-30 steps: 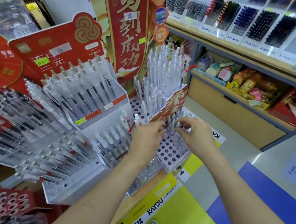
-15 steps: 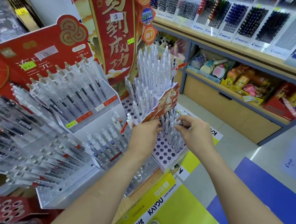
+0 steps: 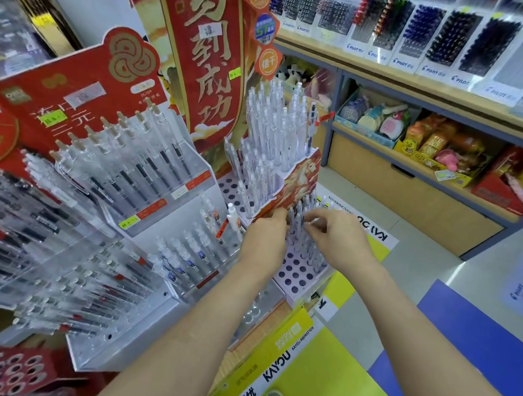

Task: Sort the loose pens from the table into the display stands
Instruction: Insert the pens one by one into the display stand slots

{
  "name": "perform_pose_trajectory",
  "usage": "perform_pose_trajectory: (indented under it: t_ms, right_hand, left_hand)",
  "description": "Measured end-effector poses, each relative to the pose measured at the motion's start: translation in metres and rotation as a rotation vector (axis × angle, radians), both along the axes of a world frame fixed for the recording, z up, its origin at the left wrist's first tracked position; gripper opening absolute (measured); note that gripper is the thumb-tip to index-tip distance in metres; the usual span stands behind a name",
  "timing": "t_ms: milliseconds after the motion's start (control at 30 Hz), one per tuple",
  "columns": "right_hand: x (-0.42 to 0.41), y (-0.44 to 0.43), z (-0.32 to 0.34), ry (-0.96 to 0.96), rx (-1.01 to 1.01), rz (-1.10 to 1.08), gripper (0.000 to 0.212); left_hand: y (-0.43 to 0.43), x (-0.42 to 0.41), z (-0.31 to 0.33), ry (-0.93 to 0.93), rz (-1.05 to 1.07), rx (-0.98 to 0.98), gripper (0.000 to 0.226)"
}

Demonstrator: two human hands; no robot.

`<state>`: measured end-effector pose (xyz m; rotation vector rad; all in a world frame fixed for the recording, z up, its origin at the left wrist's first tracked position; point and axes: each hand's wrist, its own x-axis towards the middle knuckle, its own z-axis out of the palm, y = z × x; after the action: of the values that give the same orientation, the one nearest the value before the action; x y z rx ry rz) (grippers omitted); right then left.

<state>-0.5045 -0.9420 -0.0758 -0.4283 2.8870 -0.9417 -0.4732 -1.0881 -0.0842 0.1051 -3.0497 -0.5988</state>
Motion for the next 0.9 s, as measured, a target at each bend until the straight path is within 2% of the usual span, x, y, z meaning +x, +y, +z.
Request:
perform_pose_trajectory:
  t_ms: [67,233,433,533,700,767,900]
  right_hand:
    - [0.000,-0.003,0.003,-0.006,0.011,-0.053,0.010]
    - [-0.006,-0.008,0.004,-0.046,0.143,-0.044,0.016]
    - [-0.005,-0.005,0.008,-0.052,0.166,0.002,0.018]
    - [0.004,0.002,0.003,-0.015,0.031,-0.020,0.024]
    - [0.020,0.015,-0.006,0.069,-0.127,-0.058,0.032]
    - [0.027,0.017,-0.013,0.101,-0.100,-0.027,0.033]
    - [0.036,0.012,-0.018,0.085,0.108,0.018,0.042]
  left_hand:
    - [0.001,-0.004,0.001,0.018,0.001,-0.003,0.012]
    - [0.003,-0.013,0.001,0.062,-0.037,-0.068,0.024]
    - [0.006,-0.018,0.002,0.103,0.023,0.027,0.010]
    - [0.004,-0.020,0.002,0.088,0.003,0.024,0.013]
    - [0.003,-0.022,0.002,0.032,-0.088,-0.117,0.016]
    - [0.000,-0.021,0.003,0.032,-0.110,-0.151,0.016]
    - [-0.001,-0.013,0.007,0.004,-0.150,-0.162,0.017]
